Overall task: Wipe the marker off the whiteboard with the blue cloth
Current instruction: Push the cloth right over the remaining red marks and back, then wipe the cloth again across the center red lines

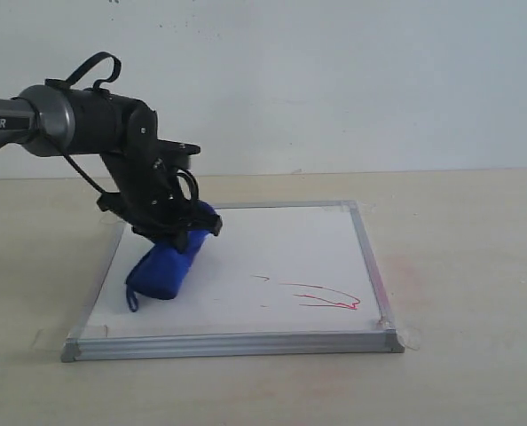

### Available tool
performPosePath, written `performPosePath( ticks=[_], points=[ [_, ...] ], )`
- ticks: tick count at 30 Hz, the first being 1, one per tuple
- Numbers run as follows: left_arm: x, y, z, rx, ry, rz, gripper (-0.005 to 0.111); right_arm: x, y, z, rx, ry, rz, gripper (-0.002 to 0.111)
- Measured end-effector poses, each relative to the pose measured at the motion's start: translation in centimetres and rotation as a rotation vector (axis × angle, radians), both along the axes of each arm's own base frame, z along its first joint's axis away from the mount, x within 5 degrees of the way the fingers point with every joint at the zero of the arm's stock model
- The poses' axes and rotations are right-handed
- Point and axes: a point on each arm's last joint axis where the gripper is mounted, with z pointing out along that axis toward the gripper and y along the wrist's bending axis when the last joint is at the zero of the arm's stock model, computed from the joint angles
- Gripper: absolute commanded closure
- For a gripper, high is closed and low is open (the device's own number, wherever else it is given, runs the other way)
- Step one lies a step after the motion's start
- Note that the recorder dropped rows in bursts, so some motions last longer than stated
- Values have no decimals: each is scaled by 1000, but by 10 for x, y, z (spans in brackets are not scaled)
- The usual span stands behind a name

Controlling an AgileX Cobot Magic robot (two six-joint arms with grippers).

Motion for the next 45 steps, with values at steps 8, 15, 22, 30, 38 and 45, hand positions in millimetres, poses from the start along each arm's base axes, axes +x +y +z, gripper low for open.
performPosePath(
  ticks=[8,15,22,30,38,45],
  points=[
    [-8,-69,-4,-130,-101,-84,102,0,0,0,0,0,0,108],
    [-28,-131,-9,-171,-166,-210,102,0,0,0,0,0,0,108],
    [-37,-149,-23,-156,-160,-272,102,0,0,0,0,0,0,108],
    [-30,-118,-22,79,-141,-267,102,0,0,0,0,0,0,108],
    [-2,-34,-13,212,-105,-73,102,0,0,0,0,0,0,108],
    [5,1,-4,226,-96,-1,102,0,0,0,0,0,0,108]
  ],
)
